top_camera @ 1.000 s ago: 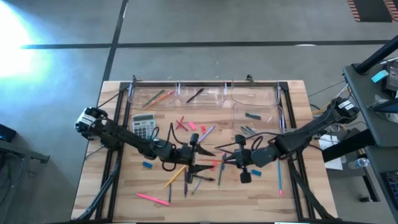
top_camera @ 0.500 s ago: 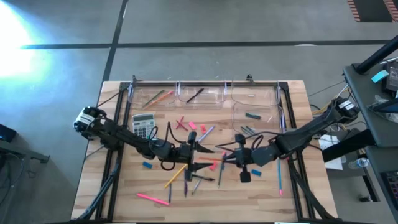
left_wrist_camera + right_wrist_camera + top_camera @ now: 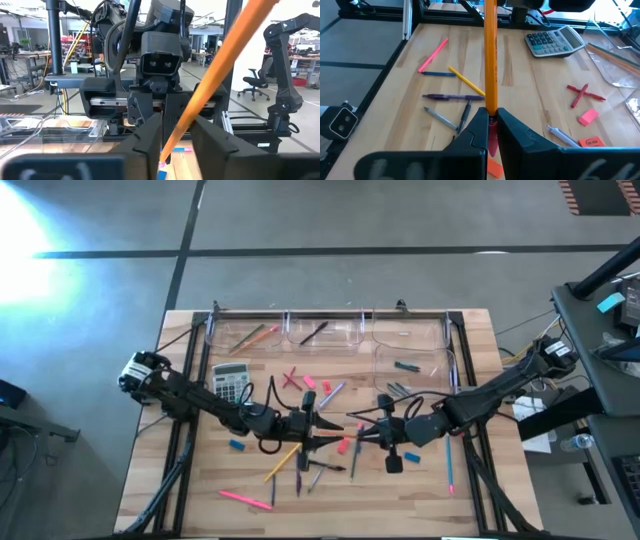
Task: Sort crayons/erasers/pens/pencils in bins
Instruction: Put the orange pencil into the top left transparent bin
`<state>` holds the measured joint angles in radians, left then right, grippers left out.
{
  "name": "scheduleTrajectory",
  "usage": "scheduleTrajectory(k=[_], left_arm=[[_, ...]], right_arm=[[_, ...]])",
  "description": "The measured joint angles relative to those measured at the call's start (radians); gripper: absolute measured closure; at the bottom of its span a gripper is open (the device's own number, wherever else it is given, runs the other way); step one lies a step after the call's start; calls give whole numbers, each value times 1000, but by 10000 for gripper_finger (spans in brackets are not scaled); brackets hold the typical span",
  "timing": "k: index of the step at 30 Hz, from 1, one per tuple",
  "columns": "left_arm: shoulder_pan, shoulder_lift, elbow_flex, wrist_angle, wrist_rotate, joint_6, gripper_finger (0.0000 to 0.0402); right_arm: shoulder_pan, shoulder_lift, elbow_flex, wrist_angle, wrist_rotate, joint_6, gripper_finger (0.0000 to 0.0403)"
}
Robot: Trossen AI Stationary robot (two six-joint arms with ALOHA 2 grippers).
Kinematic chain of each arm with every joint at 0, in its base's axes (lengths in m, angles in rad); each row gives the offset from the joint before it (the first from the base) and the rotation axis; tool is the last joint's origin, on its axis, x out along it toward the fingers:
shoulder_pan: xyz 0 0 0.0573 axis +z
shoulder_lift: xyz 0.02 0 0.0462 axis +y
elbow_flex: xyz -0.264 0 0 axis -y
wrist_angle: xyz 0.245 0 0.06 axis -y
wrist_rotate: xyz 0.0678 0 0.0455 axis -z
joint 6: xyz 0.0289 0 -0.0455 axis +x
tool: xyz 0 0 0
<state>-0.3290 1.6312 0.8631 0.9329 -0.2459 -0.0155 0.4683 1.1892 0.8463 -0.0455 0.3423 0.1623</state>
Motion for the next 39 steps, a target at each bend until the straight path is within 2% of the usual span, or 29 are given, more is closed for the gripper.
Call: scheduleTrajectory(k=[4, 8, 13, 16, 22, 26, 30, 35, 39], left_arm=[[0, 0, 0, 0, -7, 10, 384], [1, -1, 0, 0, -20, 9, 388], [0, -2, 0, -8, -23, -2, 394], [1, -33, 0, -89, -33, -5, 396], [2, -183, 12, -397, -168, -6, 398], [3, -326, 39, -679, -291, -8, 399], [36, -460, 95, -1016, -424, -66, 399], [156, -549, 194, -1395, -447, -141, 399], [306, -557, 260, -1594, -433, -144, 399]], right_arm=[[-1, 0, 0, 0, 0, 1, 390], [-1, -1, 0, -1, 2, 1, 384], [-2, -5, 1, -15, -1, 35, 335], [-2, -21, 23, -111, -1, 65, 293], [-2, -39, 164, -390, -1, 124, 234], [12, -37, 226, -441, 2, 133, 227], [19, -36, 228, -445, 8, 124, 232], [18, -36, 195, -446, 29, 114, 239], [18, -36, 164, -445, 61, 113, 239]])
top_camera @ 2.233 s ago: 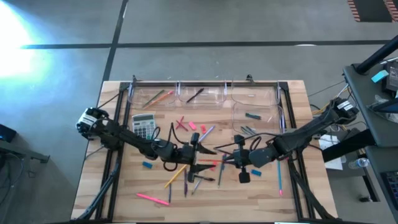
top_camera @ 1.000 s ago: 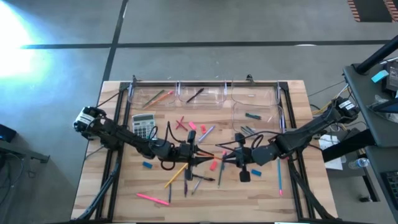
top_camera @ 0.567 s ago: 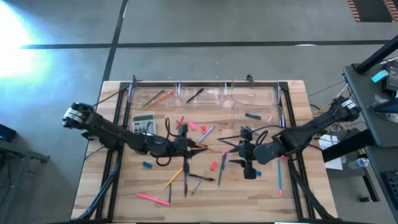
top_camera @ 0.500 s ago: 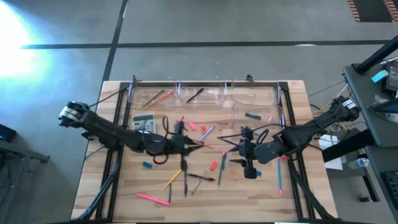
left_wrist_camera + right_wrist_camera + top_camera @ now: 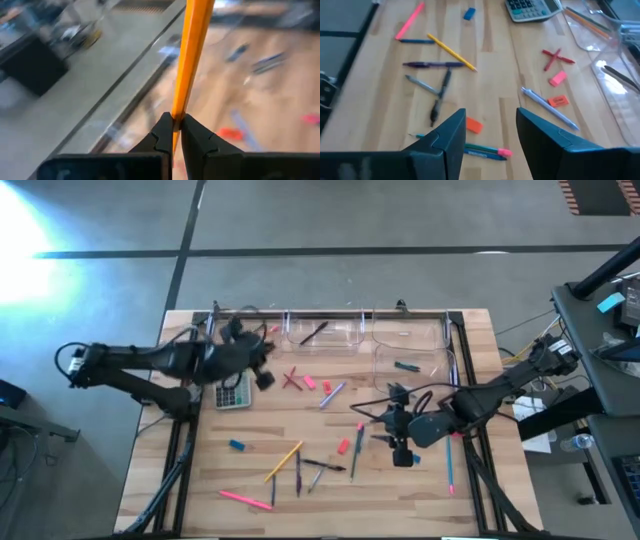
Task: Sort crayons/erasers/pens/pencils in bins
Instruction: Put the orange pencil into the top left transparent bin
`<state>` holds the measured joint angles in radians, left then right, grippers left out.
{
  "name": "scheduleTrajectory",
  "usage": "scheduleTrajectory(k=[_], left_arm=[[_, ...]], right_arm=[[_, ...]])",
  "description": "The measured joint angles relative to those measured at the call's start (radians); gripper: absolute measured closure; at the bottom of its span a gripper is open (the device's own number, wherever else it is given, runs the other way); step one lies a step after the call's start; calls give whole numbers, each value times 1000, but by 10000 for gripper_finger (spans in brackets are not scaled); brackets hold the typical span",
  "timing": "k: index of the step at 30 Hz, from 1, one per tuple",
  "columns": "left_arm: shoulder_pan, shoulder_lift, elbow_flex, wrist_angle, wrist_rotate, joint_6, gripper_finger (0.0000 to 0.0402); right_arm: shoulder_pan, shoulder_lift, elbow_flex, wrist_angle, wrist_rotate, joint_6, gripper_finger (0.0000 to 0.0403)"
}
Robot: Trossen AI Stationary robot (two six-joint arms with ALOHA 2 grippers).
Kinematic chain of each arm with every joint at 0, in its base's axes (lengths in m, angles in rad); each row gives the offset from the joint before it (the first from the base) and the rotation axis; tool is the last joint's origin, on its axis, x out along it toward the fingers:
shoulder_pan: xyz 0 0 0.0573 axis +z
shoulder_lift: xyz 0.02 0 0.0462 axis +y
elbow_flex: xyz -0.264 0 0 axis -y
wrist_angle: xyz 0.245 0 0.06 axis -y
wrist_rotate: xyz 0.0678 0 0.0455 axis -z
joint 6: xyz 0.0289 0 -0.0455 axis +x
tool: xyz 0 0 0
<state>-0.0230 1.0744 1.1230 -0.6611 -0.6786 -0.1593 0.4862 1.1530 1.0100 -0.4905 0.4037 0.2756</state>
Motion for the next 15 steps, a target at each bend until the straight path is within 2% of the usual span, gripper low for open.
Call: scheduleTrajectory(k=[6, 11, 15], left_arm=[[260, 51, 36, -122, 123, 104, 399], [429, 132, 36, -172, 129, 254, 399], [518, 208, 36, -161, 130, 293, 399]], right_arm=[[0, 0, -9, 2, 1, 3, 239], [0, 0, -9, 2, 2, 4, 243], [0, 0, -9, 2, 5, 2, 247]])
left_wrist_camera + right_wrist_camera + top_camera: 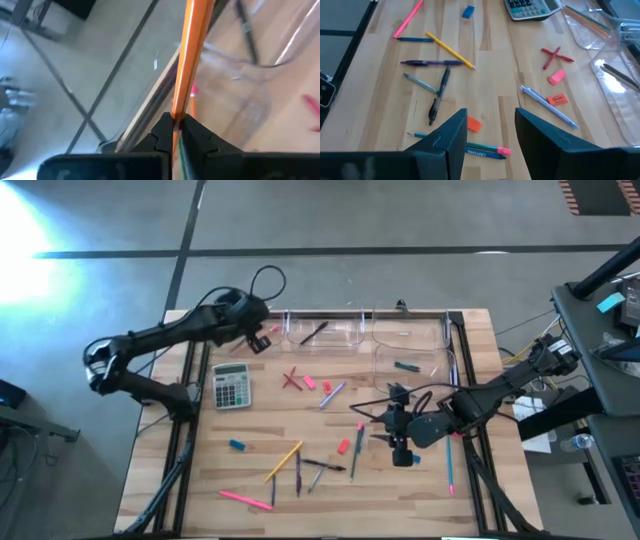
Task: Sort crayons/erasers/pens/pencils in bins
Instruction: Put the orange pencil into the top left transparent bin
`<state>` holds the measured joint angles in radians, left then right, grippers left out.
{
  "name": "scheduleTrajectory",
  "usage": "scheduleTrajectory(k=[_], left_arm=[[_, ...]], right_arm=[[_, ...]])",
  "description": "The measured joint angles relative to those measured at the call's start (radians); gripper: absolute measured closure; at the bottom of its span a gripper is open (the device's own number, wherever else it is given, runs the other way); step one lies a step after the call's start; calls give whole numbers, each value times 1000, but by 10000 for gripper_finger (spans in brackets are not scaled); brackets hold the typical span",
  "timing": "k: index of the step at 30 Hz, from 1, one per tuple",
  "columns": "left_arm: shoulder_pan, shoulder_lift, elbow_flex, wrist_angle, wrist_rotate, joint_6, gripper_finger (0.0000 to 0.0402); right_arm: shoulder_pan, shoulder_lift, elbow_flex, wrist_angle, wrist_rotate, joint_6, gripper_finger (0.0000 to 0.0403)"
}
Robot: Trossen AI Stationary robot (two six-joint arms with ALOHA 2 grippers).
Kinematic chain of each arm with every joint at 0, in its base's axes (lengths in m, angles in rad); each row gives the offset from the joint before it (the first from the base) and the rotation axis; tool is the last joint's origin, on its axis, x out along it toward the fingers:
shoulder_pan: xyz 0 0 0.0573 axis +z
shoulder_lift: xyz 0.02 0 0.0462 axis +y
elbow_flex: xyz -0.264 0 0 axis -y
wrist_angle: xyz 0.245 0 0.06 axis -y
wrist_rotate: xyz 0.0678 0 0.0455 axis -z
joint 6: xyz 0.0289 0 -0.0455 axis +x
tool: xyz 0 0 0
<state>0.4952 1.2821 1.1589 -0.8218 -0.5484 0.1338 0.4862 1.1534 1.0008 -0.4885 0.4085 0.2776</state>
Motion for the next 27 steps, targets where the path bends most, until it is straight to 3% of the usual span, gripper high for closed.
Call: scheduleTrajectory(k=[14, 27], left_arm=[[122, 191, -1, 0, -81, 84, 399], [153, 238, -3, -7, -81, 101, 397]], right_arm=[[0, 0, -45, 5, 12, 3, 247], [0, 0, -72, 63, 12, 12, 245]])
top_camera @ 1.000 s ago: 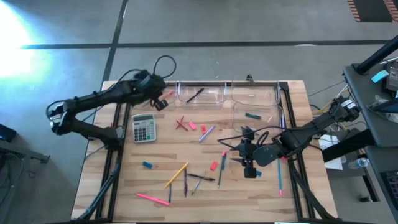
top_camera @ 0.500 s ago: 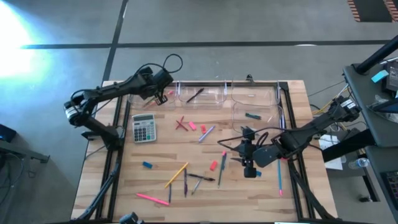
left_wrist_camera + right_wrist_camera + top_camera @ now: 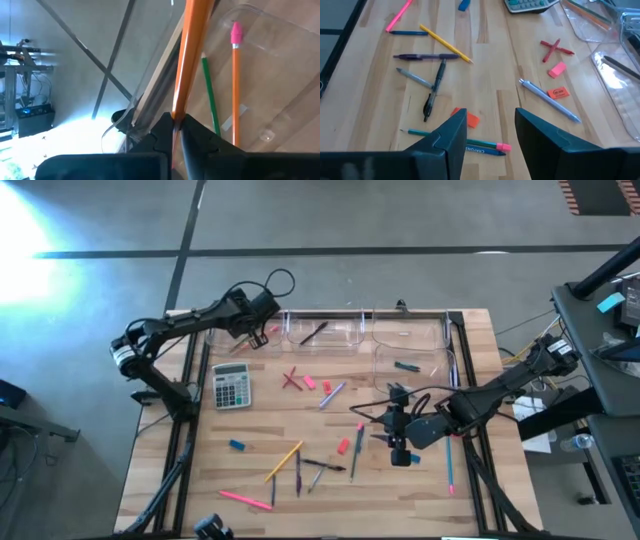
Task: Sort crayons/erasers/pens/pencils in bins
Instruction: Put the orange pencil into the top left transparent bin
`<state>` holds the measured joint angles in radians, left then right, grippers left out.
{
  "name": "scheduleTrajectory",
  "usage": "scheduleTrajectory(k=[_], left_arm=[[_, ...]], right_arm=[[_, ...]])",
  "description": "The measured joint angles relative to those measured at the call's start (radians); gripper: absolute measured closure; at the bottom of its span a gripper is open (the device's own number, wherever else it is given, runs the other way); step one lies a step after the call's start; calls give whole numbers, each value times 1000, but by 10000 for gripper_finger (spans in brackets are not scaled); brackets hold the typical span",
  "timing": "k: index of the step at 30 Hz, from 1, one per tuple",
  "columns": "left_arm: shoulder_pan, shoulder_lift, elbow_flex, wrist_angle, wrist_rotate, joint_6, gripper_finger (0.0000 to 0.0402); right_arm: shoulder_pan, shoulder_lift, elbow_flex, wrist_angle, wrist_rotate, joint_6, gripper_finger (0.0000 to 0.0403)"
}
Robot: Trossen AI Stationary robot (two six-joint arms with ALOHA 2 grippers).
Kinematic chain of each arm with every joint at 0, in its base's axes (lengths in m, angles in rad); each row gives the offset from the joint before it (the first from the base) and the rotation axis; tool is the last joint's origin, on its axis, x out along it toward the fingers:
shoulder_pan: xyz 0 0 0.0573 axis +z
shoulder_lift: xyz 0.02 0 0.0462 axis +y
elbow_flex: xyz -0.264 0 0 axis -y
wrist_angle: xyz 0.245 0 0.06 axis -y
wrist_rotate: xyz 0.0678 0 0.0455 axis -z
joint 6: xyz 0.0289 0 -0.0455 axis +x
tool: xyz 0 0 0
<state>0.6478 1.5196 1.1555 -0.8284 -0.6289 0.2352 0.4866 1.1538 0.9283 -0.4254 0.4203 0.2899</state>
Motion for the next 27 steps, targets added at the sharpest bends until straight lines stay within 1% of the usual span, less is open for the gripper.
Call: scheduleTrajectory(k=[7, 11, 15, 21, 27], left_arm=[[12, 0, -6, 1, 21, -19, 399], [15, 8, -37, 7, 25, -37, 399], [34, 32, -81, 18, 75, -41, 399], [49, 47, -101, 44, 76, -24, 399], [49, 49, -107, 53, 79, -11, 362]], right_arm=[[0, 0, 0, -3, 0, -3, 246], [0, 0, 0, -3, 0, -5, 248], [0, 0, 0, -3, 0, -5, 245], [0, 0, 0, -3, 0, -13, 250], [0, 0, 0, -3, 0, -15, 247]])
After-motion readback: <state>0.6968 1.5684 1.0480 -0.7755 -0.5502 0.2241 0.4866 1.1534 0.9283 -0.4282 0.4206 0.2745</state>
